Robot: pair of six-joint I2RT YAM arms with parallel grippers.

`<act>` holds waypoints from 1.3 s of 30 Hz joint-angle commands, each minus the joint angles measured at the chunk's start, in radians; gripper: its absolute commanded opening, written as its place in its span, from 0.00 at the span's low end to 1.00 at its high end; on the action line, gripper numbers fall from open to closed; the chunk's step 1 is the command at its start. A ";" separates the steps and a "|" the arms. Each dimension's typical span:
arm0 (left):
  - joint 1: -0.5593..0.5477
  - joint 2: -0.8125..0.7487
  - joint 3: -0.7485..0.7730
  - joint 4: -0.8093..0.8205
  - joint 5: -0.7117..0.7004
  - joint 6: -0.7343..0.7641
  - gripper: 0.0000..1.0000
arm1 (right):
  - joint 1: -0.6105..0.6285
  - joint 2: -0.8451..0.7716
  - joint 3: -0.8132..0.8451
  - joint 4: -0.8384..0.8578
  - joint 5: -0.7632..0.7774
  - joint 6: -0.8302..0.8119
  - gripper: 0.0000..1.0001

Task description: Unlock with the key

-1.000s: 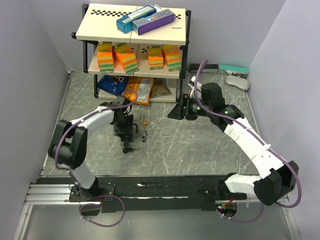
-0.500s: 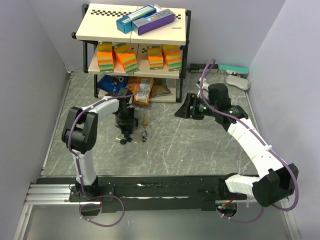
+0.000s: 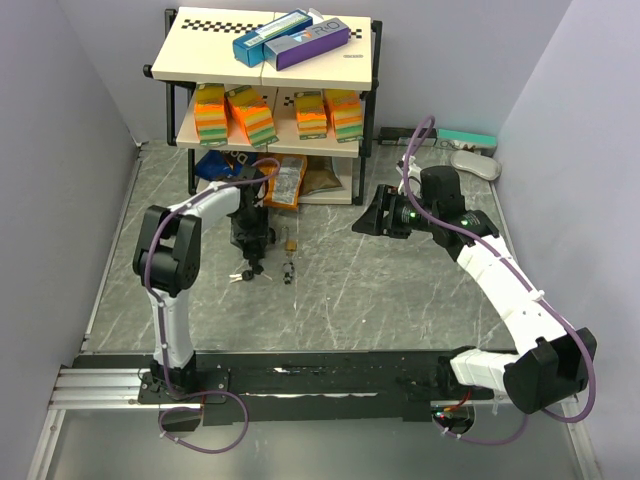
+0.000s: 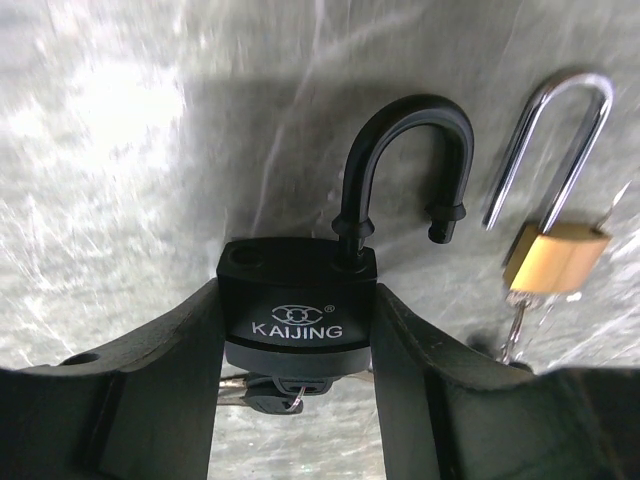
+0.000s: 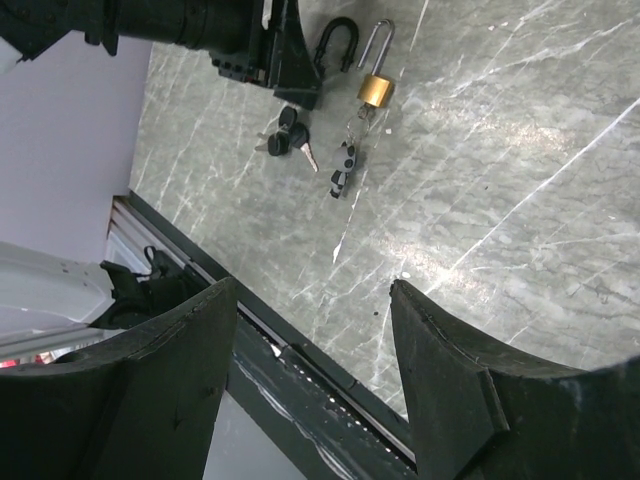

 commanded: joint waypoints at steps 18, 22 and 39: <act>0.010 -0.041 0.064 0.058 -0.051 0.008 0.81 | -0.015 -0.025 -0.011 0.026 -0.010 -0.007 0.70; 0.010 -0.092 0.055 0.079 -0.043 0.008 0.86 | -0.019 -0.037 -0.018 0.026 0.001 -0.010 0.70; 0.025 -0.847 -0.425 0.590 -0.166 -0.119 0.96 | -0.116 -0.110 -0.051 -0.043 0.095 -0.076 0.70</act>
